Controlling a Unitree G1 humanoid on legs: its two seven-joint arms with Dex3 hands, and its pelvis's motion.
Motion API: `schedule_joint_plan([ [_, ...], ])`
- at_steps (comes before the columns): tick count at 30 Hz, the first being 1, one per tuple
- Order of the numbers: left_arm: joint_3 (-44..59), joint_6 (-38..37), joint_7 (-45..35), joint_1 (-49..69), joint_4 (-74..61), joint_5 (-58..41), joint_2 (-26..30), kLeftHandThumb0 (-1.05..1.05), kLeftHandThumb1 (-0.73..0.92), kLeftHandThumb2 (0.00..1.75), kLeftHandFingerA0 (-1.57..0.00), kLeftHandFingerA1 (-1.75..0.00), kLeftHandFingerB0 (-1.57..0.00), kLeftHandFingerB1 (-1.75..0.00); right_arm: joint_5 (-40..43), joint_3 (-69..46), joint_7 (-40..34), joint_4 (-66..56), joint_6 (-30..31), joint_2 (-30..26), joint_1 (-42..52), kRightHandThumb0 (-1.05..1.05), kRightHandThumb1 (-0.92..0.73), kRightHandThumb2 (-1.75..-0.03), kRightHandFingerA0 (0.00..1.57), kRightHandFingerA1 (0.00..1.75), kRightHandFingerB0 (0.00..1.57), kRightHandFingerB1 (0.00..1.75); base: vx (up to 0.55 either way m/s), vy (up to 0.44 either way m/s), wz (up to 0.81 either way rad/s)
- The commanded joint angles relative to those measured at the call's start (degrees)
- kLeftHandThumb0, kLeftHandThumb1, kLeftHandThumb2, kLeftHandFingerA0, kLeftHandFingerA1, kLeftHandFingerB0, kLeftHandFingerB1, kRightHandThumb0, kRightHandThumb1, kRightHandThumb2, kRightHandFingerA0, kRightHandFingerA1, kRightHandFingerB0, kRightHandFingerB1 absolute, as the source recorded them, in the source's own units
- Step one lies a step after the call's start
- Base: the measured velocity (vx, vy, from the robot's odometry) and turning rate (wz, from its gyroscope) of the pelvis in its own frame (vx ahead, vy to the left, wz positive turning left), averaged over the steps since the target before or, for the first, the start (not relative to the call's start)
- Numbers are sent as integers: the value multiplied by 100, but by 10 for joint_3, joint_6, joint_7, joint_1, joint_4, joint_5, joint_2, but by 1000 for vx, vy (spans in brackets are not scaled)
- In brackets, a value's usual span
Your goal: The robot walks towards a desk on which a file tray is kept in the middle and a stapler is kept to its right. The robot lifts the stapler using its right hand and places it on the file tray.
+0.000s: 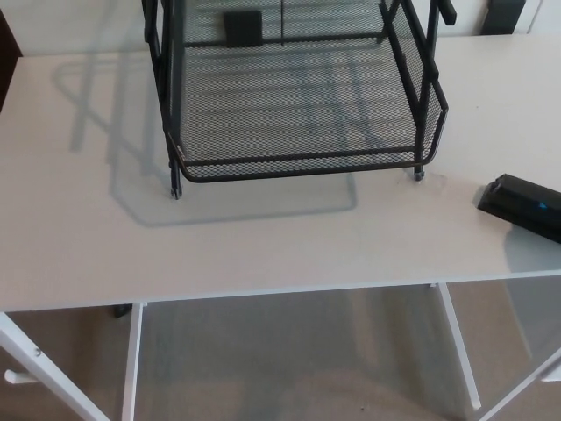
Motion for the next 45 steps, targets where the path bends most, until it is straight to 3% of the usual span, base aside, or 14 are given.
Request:
schedule_joint_plan([
  [1, -3, -6, 5, 0, -5, 6, 10, -53, 71, 60, -66, -55, -48, -43, -23, 18, -21, 11, 6, 30, 44, -23, -75, -58, 70, 173, 52, 142, 0, 0, 0],
  [2, -3, -4, 6, -5, 1, 6, 10, -52, 55, 98, -66, -70, -38, -56, -19, 10, -28, 5, 21, 34, 47, -38, -59, -92, 101, 134, 68, 112, 0, 0, 0],
  [4, -3, -5, 5, -2, -3, 6, 9, -56, 71, 61, -67, -56, -50, -45, -24, 1, -49, -2, 53, 47, 51, -24, -80, -60, 74, 174, 55, 144, 0, 0, 0],
  [10, -5, -11, 3, 12, -9, 8, 8, -55, 56, 98, -66, -70, -39, -56, 5, -54, -55, -49, 98, 86, 81, -26, -81, -64, 81, 173, 60, 144, 0, 0, 0],
  [13, -5, -5, 10, 9, -4, 9, 9, -56, 71, 61, -71, -57, -52, -44, 10, -68, -57, -51, 95, 103, 80, -26, -80, -65, 78, 165, 69, 121, 0, 0, 0],
  [14, -2, -3, 10, 13, -11, 6, 7, -52, 55, 98, -70, -72, -39, -56, 22, -74, -47, -54, 86, 106, 79, -25, -80, -66, 79, 165, 69, 126, 0, 0, 0],
  [15, -4, -8, 8, 18, -11, 8, 8, -55, 71, 61, -70, -57, -51, -44, 25, -79, -53, -52, 78, 110, 81, -22, -81, -62, 78, 171, 62, 139, 0, 0, 0],
  [16, -3, -11, 9, 19, -8, 8, 8, -53, 55, 98, -68, -71, -39, -56, 23, -80, -52, -56, 83, 112, 82, -23, -82, -64, 79, 171, 60, 141, 0, 0, 0],
  [18, -2, -11, 6, 18, -4, 6, 8, -55, 71, 61, -65, -54, -50, -44, 21, -84, -55, -57, 90, 118, 82, -27, -80, -66, 81, 168, 67, 135, 0, 0, 0],
  [26, -2, -13, 9, 11, 5, 5, 4, -54, 55, 97, -67, -70, -38, -55, 109, -187, -14, -91, 120, 169, 83, -23, -81, -70, 77, 160, 72, 109, 0, 0, 0],
  [27, -7, -11, 11, 14, 0, 9, 3, -56, 71, 61, -69, -55, -51, -45, 114, -198, -6, -99, 123, 163, 80, -22, -81, -69, 77, 162, 65, 126, 0, 0, 0],
  [30, -4, -7, 11, 5, 14, 5, 3, -52, 55, 97, -67, -70, -41, -57, 110, -212, -17, -102, 109, 155, 74, -22, -81, -68, 73, 170, 60, 141, 0, 0, 0],
  [44, -2, -4, 7, 22, -10, 3, 4, -54, 72, 61, -68, -56, -51, -46, 172, -284, 59, -112, 99, 107, 40, -21, -71, -87, 78, 168, 68, 143, 0, 0, 0],
  [45, -4, -9, 6, 19, -3, 5, 4, -52, 57, 99, -66, -70, -39, -56, 173, -287, 54, -115, 99, 108, 42, -22, -68, -92, 80, 168, 69, 143, 0, 0, 0],
])
